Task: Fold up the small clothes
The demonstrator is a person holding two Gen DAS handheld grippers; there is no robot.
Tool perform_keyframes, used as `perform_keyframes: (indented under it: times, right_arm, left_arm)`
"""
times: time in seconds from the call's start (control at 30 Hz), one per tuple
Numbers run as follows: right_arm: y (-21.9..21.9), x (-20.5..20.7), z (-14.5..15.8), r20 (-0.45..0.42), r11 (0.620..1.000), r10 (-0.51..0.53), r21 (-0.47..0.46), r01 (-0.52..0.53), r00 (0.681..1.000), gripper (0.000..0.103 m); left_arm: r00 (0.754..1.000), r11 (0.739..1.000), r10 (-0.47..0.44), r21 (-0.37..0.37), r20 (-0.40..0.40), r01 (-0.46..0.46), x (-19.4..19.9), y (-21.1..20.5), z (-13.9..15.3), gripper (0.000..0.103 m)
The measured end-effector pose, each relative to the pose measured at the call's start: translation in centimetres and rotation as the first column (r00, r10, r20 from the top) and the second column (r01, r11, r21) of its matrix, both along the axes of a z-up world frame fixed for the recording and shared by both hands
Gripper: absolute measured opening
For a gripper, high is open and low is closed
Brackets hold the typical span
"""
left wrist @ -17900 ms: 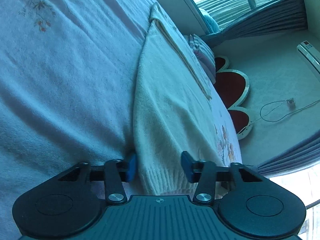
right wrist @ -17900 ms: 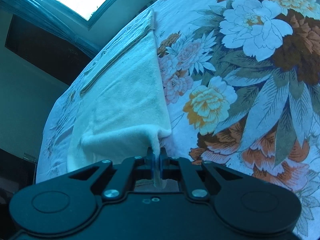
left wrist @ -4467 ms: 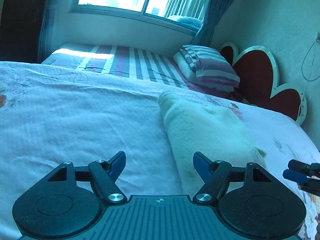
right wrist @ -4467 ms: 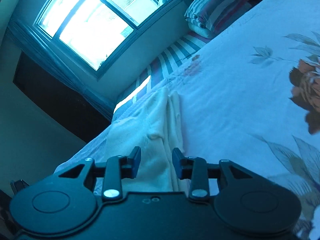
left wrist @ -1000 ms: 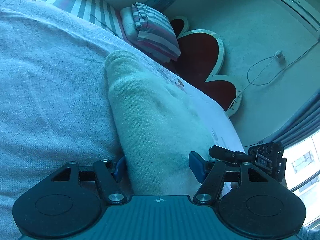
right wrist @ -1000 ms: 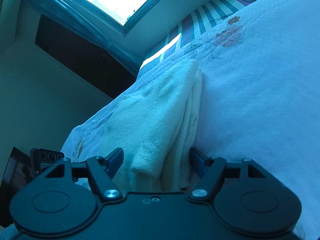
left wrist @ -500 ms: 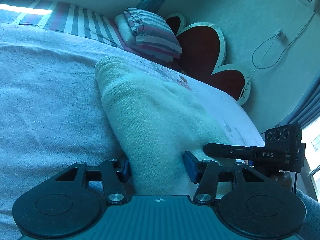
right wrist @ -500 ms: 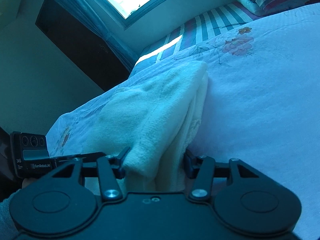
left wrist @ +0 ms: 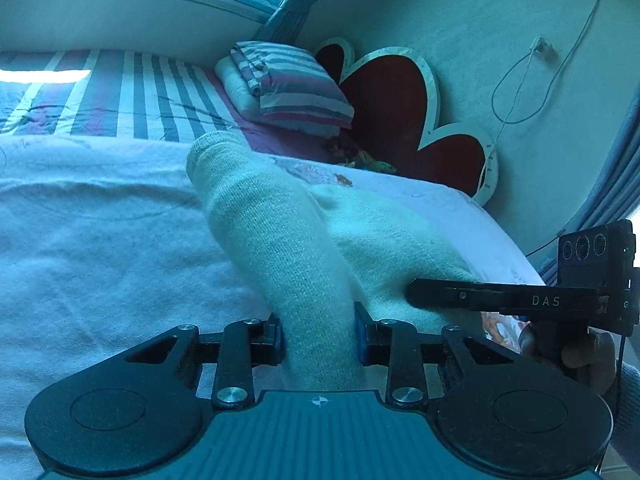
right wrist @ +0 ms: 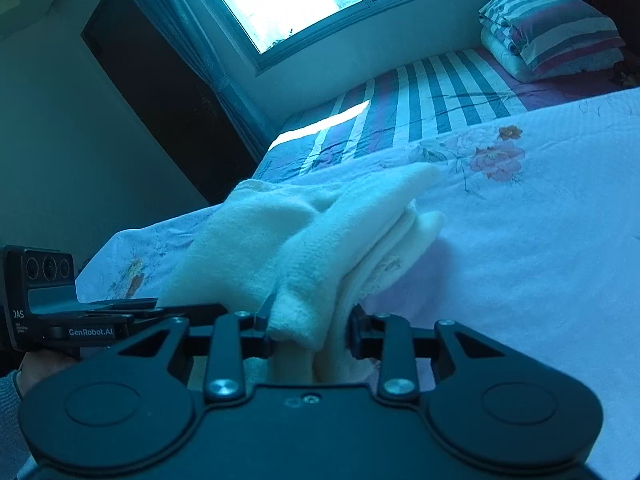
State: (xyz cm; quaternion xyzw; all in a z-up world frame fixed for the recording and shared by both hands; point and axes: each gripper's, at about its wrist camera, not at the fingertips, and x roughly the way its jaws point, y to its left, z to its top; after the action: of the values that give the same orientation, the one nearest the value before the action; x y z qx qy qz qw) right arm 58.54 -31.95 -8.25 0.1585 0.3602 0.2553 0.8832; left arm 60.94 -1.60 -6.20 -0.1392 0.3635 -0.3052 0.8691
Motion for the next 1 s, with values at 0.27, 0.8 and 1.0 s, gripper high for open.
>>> perform_keyframes:
  times: [0.27, 0.8, 1.0]
  right_arm:
    - [5.7, -4.7, 5.2, 0.073, 1.0, 0.0, -0.021, 0.001, 0.997, 0.033]
    - [19.4, -8.8, 4.0, 0.008, 0.995, 0.079, 0.06, -0.079, 0.997, 0.033]
    - [21.7, -8.8, 2.4, -0.034, 0.993, 0.096, 0.071, -0.094, 0.995, 0.033]
  left_arm:
    - [0.997, 0.999, -0.024, 0.028, 0.075, 0.022, -4.4, 5.7, 5.3, 0.032]
    - [0.995, 0.992, 0.087, 0.083, 0.046, -0.091, -11.5, 20.7, 5.0, 0.032]
    - [0.994, 0.99, 0.111, 0.086, 0.019, -0.112, -12.4, 23.0, 2.9, 0.032]
